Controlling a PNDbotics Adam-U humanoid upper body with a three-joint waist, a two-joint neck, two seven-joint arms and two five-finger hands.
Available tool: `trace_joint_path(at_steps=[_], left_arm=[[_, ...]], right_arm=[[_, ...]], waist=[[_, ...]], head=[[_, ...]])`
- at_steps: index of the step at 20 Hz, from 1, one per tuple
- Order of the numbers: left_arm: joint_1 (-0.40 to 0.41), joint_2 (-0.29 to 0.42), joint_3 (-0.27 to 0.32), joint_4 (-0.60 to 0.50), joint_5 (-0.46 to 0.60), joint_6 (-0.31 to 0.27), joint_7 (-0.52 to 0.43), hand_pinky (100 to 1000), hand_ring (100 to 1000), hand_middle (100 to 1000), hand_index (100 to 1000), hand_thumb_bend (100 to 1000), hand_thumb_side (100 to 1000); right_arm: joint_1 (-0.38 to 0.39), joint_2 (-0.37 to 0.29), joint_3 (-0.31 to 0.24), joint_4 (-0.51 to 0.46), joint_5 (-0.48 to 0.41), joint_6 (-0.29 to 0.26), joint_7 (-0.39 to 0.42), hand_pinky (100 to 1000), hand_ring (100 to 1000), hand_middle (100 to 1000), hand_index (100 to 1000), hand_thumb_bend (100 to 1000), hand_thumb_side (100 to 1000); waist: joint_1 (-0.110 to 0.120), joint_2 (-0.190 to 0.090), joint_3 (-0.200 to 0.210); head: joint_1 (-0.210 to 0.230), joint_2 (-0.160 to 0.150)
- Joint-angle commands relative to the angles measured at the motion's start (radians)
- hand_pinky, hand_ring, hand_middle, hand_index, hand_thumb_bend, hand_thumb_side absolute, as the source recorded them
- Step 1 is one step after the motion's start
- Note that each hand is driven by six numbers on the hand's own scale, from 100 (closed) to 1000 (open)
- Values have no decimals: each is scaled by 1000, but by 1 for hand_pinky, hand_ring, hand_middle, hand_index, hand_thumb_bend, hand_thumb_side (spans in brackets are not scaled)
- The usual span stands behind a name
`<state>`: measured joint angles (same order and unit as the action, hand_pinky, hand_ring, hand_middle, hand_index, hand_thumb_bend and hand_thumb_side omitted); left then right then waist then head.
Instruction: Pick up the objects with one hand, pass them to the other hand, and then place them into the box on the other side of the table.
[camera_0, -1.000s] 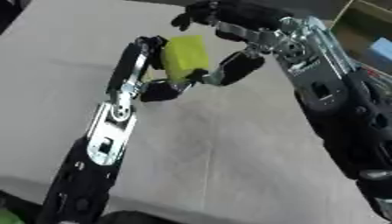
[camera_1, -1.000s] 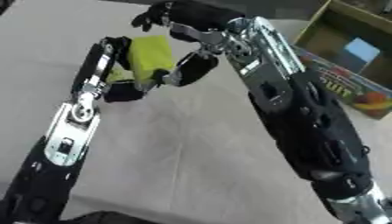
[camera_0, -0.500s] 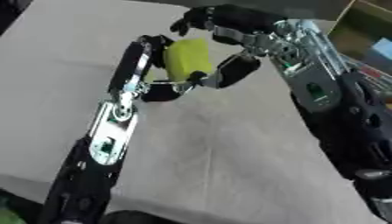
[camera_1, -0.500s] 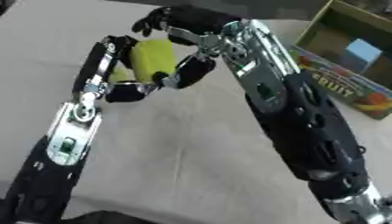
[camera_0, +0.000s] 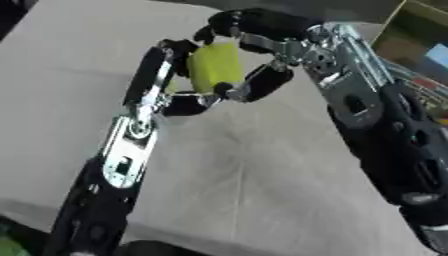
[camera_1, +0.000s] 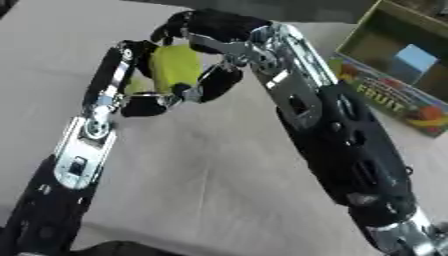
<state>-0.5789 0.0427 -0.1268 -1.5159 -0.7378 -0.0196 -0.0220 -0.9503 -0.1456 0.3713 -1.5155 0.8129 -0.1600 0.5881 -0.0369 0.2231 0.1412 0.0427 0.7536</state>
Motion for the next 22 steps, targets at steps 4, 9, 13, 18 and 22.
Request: trace_joint_path(at_steps=[4,9,13,18,22], left_arm=[[-16,-7,4,-18,15,11,21,470,413,271,435,100,253],[-15,-8,8,-18,23,30,39,467,408,265,431,100,264],[-15,-8,11,-21,30,33,41,466,407,263,430,100,267],[-15,-9,14,-23,37,38,40,464,406,262,429,100,271],[-14,-10,15,-24,40,39,41,462,405,261,428,100,270]], right_arm=[[-12,-6,-7,-24,-2,14,5,1000,1000,759,909,272,194],[-11,-6,-8,-29,7,18,9,1000,1000,772,925,303,210],[-10,-6,-10,-32,4,14,20,1000,1000,775,929,320,221],[-10,-6,-11,-34,1,11,28,1000,1000,780,936,338,227],[-11,-5,-12,-32,5,12,29,1000,1000,781,936,331,230]], waist=[[3,-16,-3],[4,-14,-4],[4,-13,-4],[4,-13,-4],[4,-13,-4]], head=[[8,0],[10,0],[13,0],[14,0],[15,-1]])
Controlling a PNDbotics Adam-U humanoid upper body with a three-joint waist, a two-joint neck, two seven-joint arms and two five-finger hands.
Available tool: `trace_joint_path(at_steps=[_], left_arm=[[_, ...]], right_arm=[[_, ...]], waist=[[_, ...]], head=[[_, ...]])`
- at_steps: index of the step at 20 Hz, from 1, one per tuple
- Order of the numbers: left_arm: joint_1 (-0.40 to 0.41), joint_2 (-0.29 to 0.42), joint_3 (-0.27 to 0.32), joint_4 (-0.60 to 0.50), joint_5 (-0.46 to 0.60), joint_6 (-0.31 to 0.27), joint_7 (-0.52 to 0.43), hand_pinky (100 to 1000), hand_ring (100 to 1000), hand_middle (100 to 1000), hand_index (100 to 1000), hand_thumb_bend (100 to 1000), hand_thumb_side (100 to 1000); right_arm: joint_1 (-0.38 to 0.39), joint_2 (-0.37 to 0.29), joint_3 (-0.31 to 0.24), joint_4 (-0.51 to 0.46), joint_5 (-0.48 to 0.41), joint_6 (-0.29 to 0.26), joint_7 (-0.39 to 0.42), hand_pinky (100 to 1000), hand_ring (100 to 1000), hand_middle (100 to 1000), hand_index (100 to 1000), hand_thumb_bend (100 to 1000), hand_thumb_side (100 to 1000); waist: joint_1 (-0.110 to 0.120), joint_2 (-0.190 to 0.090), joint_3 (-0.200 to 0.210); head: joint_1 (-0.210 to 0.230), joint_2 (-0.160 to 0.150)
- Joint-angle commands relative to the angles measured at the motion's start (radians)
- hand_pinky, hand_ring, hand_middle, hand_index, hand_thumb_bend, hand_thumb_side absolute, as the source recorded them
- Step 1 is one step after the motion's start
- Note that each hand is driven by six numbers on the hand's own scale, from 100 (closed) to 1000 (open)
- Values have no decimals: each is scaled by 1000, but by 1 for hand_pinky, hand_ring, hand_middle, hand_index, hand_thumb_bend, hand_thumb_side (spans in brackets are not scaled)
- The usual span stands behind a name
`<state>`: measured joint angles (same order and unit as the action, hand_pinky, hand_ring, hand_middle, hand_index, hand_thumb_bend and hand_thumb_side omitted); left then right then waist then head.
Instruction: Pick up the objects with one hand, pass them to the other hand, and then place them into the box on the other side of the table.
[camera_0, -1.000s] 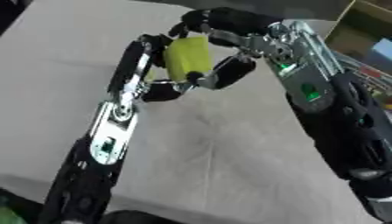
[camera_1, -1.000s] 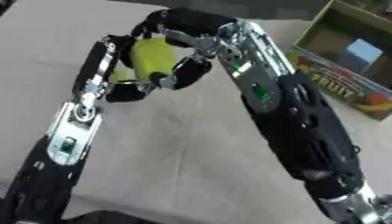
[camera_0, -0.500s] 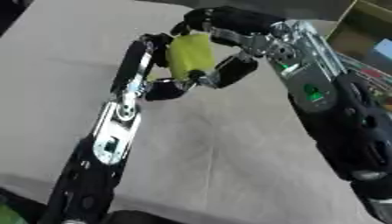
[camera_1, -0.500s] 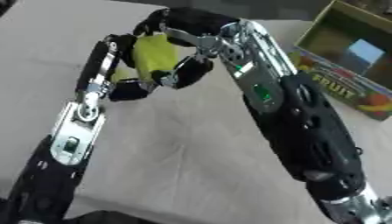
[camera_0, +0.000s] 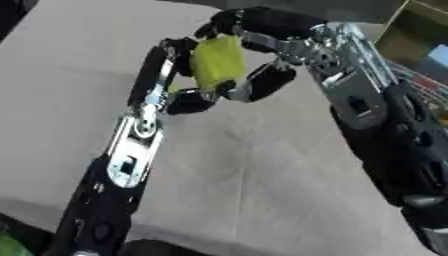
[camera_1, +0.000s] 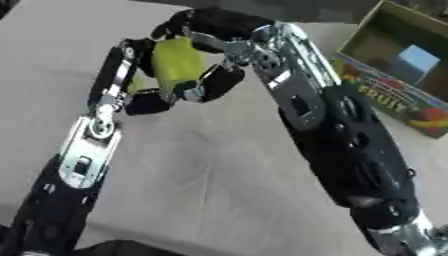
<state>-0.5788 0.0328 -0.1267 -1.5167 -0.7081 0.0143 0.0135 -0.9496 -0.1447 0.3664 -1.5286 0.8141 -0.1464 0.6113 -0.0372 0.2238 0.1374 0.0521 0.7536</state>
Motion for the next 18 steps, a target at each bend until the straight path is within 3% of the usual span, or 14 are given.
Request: trace_joint_path(at_steps=[1,11,18], left_arm=[[-15,0,14,-24,10,4,5,462,405,261,428,100,270],[-15,0,6,-30,8,-31,-6,461,405,265,430,100,262],[-17,-1,5,-33,10,-38,-12,461,405,265,431,100,263]], right_arm=[[-12,-5,-7,-18,7,-2,5,1000,1000,780,935,346,240],[-15,6,-5,5,52,-16,-28,1000,1000,773,922,342,247],[-17,11,-2,14,54,-25,-28,1000,1000,734,881,299,204]], waist=[[5,-13,0],[4,-10,1],[4,-9,3]], head=[[6,-1],[6,-4],[6,0]])
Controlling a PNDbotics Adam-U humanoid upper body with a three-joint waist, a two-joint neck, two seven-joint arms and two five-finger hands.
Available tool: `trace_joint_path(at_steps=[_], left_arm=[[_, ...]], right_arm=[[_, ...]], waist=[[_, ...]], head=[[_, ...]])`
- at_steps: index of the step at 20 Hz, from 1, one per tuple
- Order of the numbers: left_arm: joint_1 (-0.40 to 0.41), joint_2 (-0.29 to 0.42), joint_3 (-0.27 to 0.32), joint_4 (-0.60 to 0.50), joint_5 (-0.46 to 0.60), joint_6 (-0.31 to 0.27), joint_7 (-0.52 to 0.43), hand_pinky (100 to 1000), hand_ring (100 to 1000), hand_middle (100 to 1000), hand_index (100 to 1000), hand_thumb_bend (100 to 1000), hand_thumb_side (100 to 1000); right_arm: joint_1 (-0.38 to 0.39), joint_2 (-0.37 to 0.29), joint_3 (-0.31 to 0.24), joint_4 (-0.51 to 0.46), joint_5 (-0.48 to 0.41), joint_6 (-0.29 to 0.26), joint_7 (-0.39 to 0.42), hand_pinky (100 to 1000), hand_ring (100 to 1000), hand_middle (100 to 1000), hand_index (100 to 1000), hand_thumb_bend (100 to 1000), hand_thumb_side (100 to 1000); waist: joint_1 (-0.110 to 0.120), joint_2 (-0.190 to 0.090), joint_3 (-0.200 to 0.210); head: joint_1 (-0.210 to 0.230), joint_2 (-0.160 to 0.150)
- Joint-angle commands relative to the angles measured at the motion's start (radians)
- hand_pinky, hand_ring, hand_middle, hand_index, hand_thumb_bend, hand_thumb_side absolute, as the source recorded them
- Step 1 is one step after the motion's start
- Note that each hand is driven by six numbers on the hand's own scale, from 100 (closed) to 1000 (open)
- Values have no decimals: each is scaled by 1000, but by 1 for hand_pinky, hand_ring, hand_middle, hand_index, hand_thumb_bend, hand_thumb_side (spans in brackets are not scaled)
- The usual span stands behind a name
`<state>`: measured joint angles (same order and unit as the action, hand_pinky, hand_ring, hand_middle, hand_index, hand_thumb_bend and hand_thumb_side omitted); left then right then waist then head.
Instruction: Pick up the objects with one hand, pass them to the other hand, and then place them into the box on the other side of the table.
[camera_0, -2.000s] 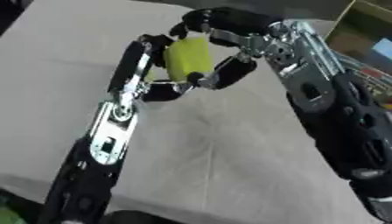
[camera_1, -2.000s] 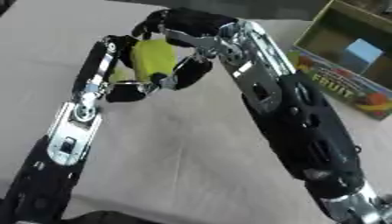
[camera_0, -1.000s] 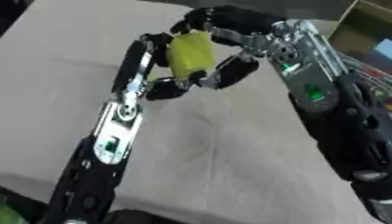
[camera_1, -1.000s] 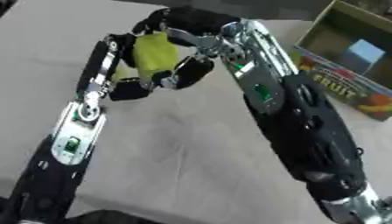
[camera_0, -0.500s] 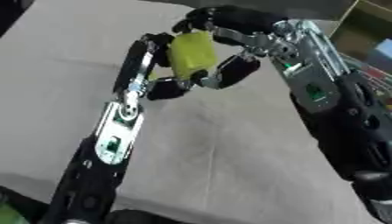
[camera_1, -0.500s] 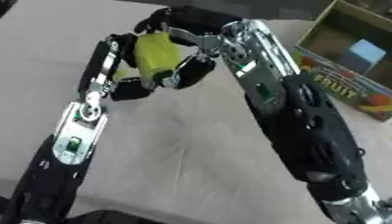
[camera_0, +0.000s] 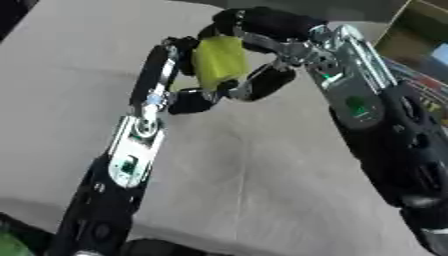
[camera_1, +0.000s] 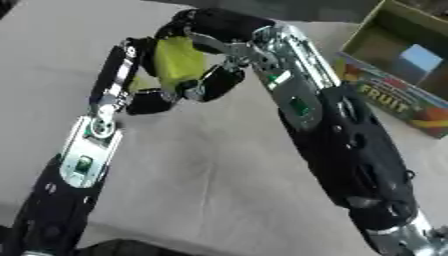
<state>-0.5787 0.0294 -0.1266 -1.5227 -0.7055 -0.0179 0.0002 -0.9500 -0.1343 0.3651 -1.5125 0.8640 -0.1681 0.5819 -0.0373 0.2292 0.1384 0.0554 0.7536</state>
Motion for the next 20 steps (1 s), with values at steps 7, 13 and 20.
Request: trace_joint_path(at_steps=[7,13,20], left_arm=[[-17,2,2,-25,5,-9,-2,461,405,264,431,100,254],[-17,1,2,-26,3,-13,1,462,405,265,432,100,250],[-14,1,5,-24,-2,-10,6,471,415,276,445,100,193]], right_arm=[[-15,-4,2,1,-10,0,9,1000,1000,646,820,237,176],[-15,-6,5,2,-18,-10,24,1000,1000,562,772,238,168],[-14,-7,2,6,-36,-6,22,949,1000,475,682,178,113]], waist=[[4,-14,4],[3,-14,4],[3,-13,4]], head=[[5,-5],[6,-6],[4,-6]])
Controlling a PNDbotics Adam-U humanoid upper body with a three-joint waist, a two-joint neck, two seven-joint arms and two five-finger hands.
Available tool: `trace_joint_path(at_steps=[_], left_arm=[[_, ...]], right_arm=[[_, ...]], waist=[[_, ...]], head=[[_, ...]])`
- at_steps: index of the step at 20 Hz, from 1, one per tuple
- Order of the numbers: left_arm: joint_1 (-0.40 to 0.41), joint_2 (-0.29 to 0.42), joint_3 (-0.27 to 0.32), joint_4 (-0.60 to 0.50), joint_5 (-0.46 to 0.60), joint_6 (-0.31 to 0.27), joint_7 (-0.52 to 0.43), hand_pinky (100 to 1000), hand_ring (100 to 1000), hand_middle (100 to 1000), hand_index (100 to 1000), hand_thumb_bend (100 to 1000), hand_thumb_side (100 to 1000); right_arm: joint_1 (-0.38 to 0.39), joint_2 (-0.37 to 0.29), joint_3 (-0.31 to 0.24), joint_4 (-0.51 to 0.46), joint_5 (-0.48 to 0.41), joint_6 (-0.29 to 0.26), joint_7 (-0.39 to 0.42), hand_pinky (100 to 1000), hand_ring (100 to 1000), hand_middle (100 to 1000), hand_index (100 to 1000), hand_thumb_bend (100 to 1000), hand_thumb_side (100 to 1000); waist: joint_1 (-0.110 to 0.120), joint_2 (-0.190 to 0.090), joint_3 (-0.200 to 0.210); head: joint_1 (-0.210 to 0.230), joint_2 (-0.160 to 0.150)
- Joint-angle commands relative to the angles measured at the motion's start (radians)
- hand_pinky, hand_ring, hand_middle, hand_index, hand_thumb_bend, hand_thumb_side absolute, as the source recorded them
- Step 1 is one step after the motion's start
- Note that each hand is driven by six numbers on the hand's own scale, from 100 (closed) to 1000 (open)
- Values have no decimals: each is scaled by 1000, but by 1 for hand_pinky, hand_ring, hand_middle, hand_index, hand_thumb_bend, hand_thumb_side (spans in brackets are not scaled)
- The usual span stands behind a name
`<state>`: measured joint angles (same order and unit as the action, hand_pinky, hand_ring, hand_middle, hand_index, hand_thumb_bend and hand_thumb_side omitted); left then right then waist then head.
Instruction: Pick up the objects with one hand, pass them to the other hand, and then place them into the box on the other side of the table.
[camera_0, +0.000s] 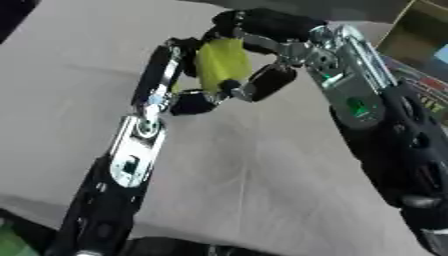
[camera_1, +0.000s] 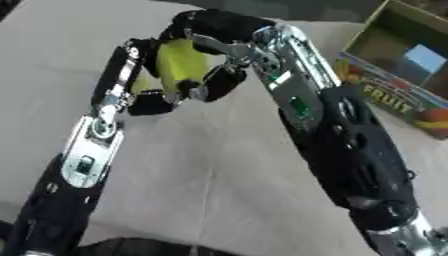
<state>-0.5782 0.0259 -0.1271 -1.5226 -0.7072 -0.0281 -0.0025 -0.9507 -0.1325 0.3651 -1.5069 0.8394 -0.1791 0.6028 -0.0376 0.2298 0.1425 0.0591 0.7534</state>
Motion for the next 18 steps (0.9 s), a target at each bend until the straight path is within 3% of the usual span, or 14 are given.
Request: trace_joint_path(at_steps=[1,7,13,18], left_arm=[[-14,4,6,-23,0,3,10,475,420,282,452,100,161],[-11,4,9,-19,25,25,27,494,439,301,474,100,102],[-9,6,8,-18,30,34,44,522,475,348,528,100,100],[-9,8,5,-18,18,27,31,604,596,507,702,128,149]], right_arm=[[-13,-9,1,1,-16,10,-2,935,1000,454,656,133,100],[-13,-11,-2,-2,-39,50,-33,890,951,372,556,100,100],[-16,-14,-2,-7,-52,81,-59,863,904,330,499,100,100],[-16,-15,-3,-9,-56,91,-68,852,893,312,479,100,100]], waist=[[3,-14,0],[3,-13,0],[3,-14,-1],[4,-15,-1]], head=[[1,-6],[0,-7],[-2,-8],[-2,-10]])
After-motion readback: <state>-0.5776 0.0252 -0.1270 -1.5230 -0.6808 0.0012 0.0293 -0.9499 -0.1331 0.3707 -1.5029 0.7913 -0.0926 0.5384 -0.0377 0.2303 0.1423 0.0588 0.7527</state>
